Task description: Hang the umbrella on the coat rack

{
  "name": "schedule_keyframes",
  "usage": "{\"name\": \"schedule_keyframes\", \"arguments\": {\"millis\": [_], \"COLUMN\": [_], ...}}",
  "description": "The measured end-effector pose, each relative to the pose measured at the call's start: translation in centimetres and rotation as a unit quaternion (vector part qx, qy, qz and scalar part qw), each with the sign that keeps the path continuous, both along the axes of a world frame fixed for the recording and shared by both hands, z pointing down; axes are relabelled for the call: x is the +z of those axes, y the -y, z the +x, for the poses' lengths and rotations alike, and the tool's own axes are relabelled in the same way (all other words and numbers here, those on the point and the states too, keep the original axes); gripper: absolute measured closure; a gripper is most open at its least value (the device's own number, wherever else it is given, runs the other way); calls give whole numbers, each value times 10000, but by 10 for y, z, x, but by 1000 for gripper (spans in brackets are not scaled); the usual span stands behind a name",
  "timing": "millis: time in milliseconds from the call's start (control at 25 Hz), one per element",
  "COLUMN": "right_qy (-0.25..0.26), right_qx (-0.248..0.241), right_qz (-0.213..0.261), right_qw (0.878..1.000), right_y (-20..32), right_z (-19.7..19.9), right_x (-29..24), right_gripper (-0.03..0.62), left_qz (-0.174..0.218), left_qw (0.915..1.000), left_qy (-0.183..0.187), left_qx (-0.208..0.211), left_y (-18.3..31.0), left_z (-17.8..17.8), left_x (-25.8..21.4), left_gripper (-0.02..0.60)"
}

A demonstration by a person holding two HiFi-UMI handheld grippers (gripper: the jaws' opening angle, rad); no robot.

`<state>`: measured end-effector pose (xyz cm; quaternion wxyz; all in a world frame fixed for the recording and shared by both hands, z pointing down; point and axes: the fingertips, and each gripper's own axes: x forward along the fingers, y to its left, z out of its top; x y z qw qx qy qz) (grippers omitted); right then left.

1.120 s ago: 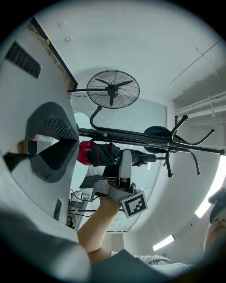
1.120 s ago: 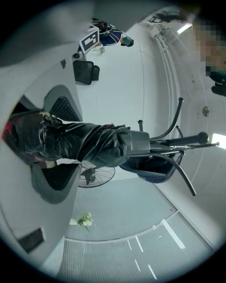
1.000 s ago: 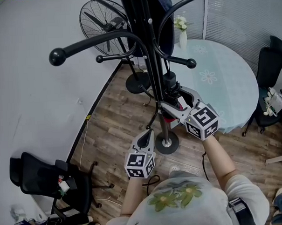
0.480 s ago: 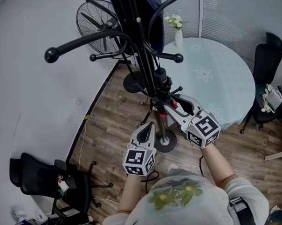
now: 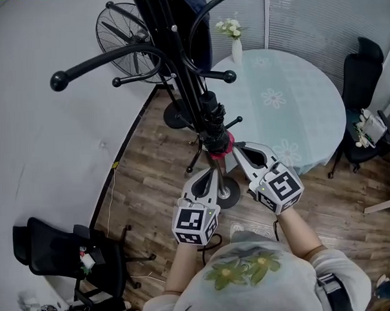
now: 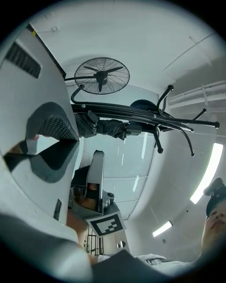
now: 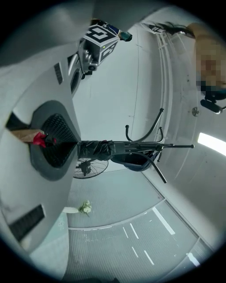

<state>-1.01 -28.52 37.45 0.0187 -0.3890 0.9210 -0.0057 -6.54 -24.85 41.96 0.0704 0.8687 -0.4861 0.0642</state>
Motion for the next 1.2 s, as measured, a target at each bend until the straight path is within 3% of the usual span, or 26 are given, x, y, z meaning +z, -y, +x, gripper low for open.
{"name": "schedule_keyframes", "arguments": {"millis": [560, 1200], "right_qy": [-53, -94], "right_qx": [80, 171], "right_qz": [-216, -288], "right_qw": [9997, 9994], "right_y": [-33, -74], "right_z": [7, 8], "right_x": [21, 23], "right_gripper": [597, 597], "left_qz": [444, 274], "left_qw": [9987, 9991], "left_qy": [-208, -273], "left_qx": [-141, -199], "left_y": [-13, -57], "left_z": [19, 20], "left_x": [-30, -23], "left_gripper": [578, 578]}}
